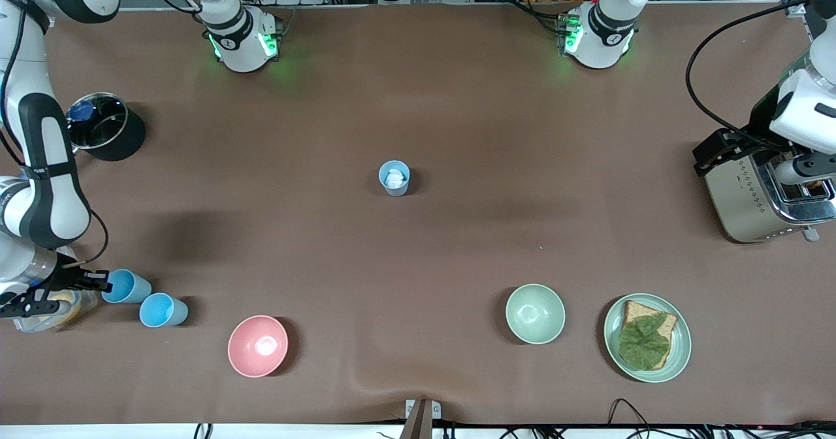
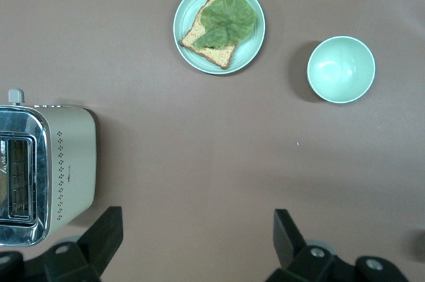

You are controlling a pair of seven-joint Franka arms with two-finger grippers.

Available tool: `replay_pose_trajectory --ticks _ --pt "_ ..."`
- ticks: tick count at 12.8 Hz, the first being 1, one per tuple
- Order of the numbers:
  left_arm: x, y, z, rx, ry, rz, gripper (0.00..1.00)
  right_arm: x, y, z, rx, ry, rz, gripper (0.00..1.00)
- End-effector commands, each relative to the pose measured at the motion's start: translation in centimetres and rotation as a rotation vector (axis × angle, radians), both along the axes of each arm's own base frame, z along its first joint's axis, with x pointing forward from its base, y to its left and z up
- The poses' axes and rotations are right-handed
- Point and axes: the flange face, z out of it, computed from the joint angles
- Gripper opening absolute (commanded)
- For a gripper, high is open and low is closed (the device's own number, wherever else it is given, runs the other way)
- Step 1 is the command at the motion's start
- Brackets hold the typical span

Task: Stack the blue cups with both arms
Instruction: 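Lift the blue cup with the right gripper toward the center cup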

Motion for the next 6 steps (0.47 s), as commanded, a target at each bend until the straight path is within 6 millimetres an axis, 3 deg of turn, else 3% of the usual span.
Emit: replay_pose_trajectory --ticks 1,3,6 --pt "-0.6 -0.1 0.2 -0.018 0.000 -0.031 1.00 -1.2 -0.7 1.0 0.054 0.071 0.001 0.00" --pt "-0.7 -0.2 -0.1 -0.018 0.010 -0.038 1.00 -1.7 0.9 3.9 0.082 0.133 0.024 0.00" --pt "-0.7 -0.2 0.0 -0.017 0.011 -0.040 1.00 -2.7 5.8 9.7 0.131 0.233 0.014 0.00"
